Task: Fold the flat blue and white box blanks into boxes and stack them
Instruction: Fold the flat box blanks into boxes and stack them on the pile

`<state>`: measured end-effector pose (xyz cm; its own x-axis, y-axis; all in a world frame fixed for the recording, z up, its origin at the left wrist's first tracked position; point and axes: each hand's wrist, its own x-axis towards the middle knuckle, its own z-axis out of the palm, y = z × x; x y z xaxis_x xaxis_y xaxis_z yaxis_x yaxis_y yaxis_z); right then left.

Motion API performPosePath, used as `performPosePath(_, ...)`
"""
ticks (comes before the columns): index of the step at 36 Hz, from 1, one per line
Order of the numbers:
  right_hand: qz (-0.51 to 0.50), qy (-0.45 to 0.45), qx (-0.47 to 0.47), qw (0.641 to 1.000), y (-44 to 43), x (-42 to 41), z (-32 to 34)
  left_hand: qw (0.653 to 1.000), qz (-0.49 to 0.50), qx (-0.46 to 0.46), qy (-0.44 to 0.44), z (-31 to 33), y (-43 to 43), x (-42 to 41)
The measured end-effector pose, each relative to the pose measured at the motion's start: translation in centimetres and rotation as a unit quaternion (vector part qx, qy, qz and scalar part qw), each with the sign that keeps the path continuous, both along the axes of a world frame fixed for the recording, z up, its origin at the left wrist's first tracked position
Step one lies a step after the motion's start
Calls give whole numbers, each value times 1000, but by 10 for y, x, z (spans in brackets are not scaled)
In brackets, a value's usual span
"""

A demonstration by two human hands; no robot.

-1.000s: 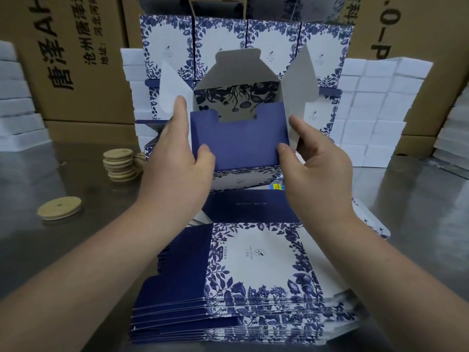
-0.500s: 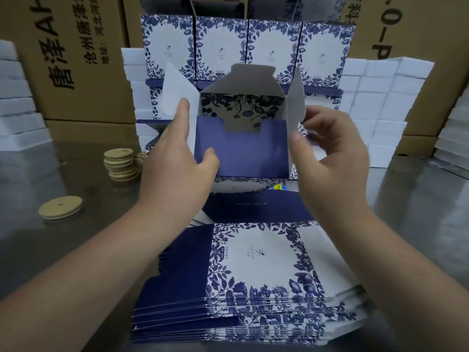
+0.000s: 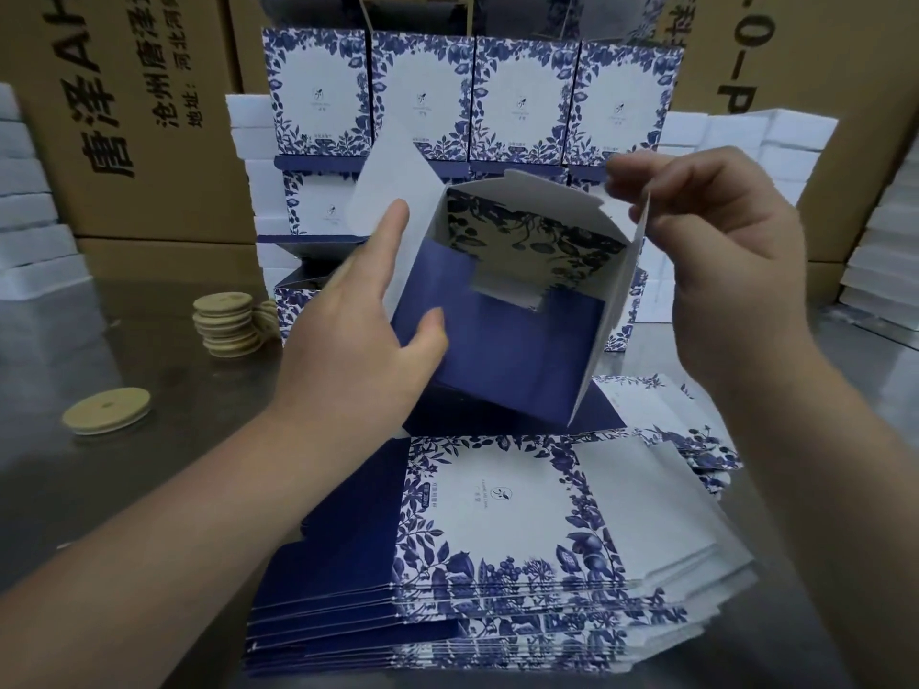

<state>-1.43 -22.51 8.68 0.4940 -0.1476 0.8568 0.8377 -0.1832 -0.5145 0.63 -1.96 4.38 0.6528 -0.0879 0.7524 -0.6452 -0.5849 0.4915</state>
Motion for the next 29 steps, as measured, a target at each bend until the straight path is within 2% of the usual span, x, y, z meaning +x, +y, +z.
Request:
performPosePath(7,74,17,-29,997,1,-2,1,1000,-7,2,-10,0,0,2)
performPosePath(11,83,25,-48,995,1,-3,2,1000,-5,14,-27,-2,-1,1)
performPosePath(20,-47,-4,-172,984,2,-10,4,999,-5,18,-27,1,-1,1)
performPosePath(24,-33,-23,-160,986,4,-10,3,1000,-7,13,-21,2,-1,0)
performPosePath(29,-83,-18,-227,970,6,-13,4,1000,-9,13,-13,2,-1,0)
